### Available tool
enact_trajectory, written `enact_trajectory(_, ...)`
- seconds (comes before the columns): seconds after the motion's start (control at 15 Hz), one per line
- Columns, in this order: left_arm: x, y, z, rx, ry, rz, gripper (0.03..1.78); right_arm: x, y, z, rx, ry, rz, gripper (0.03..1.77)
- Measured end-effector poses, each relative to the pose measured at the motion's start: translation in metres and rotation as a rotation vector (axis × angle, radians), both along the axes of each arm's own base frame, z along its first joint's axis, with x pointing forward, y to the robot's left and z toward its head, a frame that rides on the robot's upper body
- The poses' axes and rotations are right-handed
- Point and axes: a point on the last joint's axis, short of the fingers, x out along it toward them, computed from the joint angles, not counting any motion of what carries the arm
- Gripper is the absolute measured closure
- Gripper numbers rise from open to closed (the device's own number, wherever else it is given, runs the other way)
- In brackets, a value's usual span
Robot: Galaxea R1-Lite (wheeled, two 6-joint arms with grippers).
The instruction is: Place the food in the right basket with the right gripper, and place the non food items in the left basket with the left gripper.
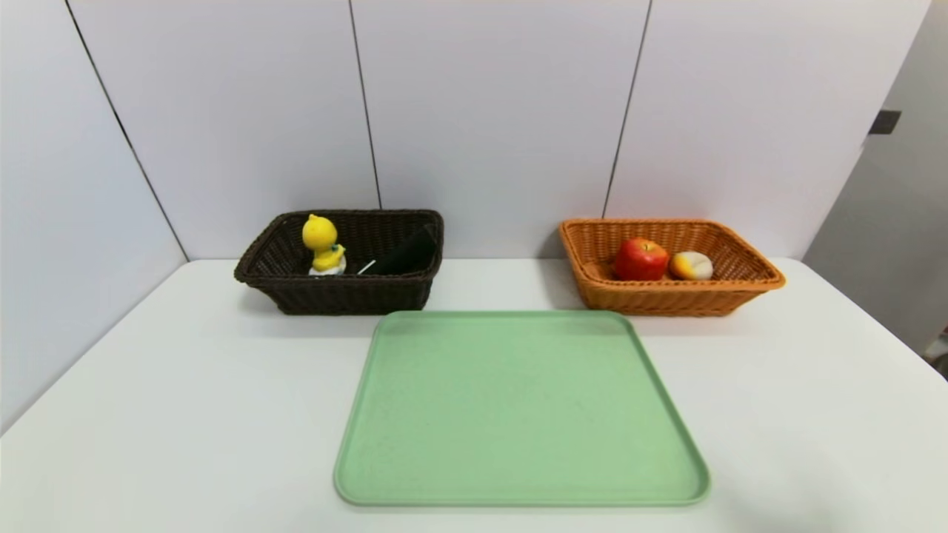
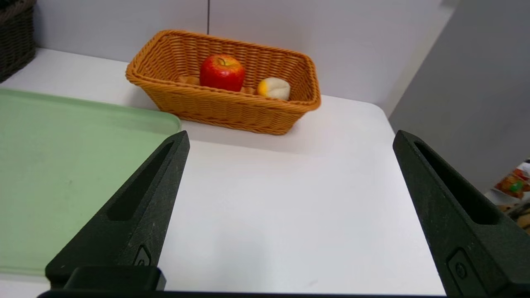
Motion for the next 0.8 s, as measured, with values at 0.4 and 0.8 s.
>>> enact_trajectory(0.4, -0.027, -0.001, -0.054, 0.060, -0.034, -0.073, 0.12, -0.072, -0.001, -0.057, -0.002, -0.120, -0.030, 0.10)
enact_trajectory(0.8, 0.004, -0.001, -0.096, 0.065, -0.025, -0.090, 0.12, -0.076, 0.001, -0.097, -0.101, -0.186, 0.059, 0.10)
